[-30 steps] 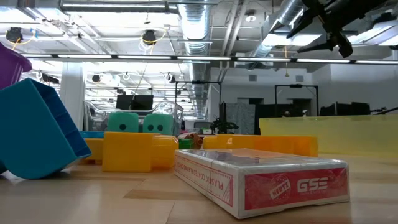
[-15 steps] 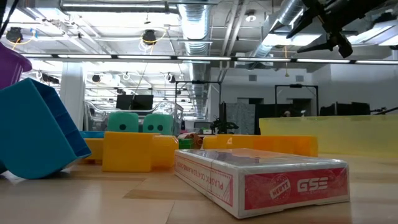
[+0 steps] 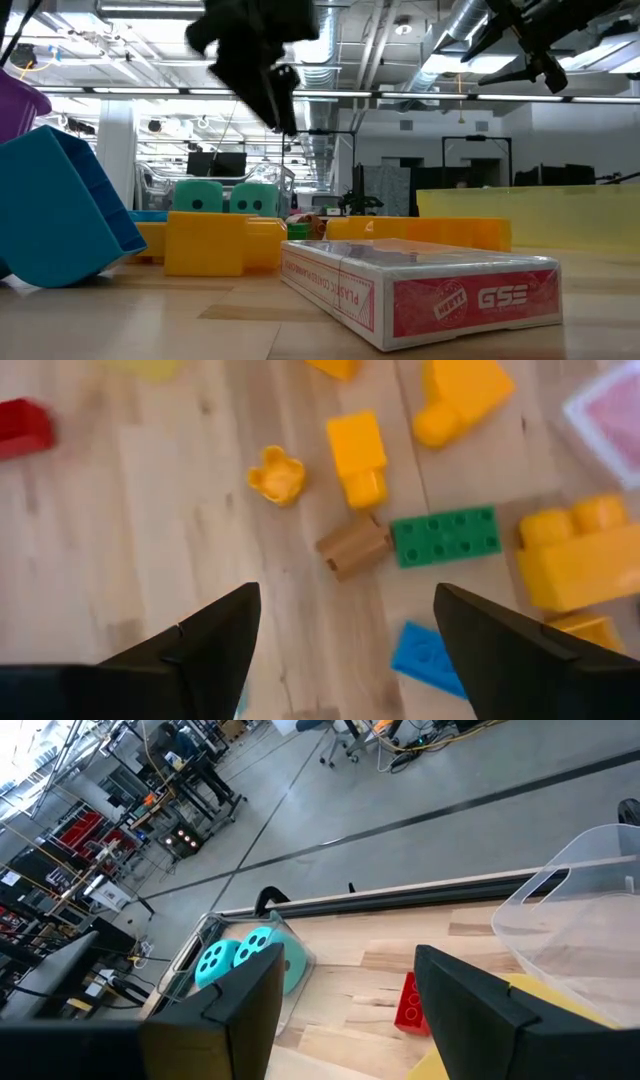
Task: Pick & Place Toys
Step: Put the brown game piece into the yellow bin
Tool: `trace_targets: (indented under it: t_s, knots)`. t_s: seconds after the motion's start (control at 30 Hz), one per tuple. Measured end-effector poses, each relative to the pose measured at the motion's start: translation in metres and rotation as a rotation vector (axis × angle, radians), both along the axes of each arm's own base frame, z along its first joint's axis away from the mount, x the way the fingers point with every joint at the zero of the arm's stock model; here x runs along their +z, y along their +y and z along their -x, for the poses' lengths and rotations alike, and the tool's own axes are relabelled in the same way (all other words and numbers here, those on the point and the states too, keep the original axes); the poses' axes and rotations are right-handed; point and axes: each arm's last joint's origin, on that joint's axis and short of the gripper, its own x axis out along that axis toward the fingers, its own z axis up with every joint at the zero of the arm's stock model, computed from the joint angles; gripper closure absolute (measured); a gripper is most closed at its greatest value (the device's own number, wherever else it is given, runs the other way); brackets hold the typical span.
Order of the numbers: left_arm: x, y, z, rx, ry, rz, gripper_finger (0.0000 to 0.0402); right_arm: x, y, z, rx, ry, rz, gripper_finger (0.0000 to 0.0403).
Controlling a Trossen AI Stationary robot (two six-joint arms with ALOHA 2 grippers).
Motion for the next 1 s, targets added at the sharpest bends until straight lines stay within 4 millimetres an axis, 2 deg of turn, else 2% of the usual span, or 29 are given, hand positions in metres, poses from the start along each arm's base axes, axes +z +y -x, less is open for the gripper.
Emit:
trace_targets:
  t_s: [0.2, 0.37, 0.57, 0.7, 0.87, 1.0]
  knots:
    - [-0.027, 0.002, 0.001, -0.159, -0.067, -0.082, 0.0137, 0.000, 0.000, 0.000, 0.000, 0.000, 0.000, 0.0186]
    - [-0.042, 0.006, 0.005, -0.261, -0.085, -0.075, 0.0166, 0.000, 0.000, 0.000, 0.000, 0.000, 0.000, 0.0186]
    - [-0.043, 0.010, 0.000, -0.305, -0.167, -0.121, 0.0191, 0.000, 0.000, 0.000, 0.000, 0.000, 0.000, 0.0186]
    - [-0.046, 0.010, -0.002, -0.319, -0.164, -0.129, 0.0196, 0.000, 0.000, 0.000, 0.000, 0.000, 0.000, 0.0186]
    - [-0.069, 0.003, -0.005, -0.428, -0.079, -0.136, 0.0191, 0.000, 0.000, 0.000, -0.001, -0.001, -0.001, 0.0186]
    - [-0.079, -0.003, -0.015, -0.481, -0.052, -0.175, 0.0179, 0.000, 0.000, 0.000, -0.002, -0.003, -0.002, 0.0186]
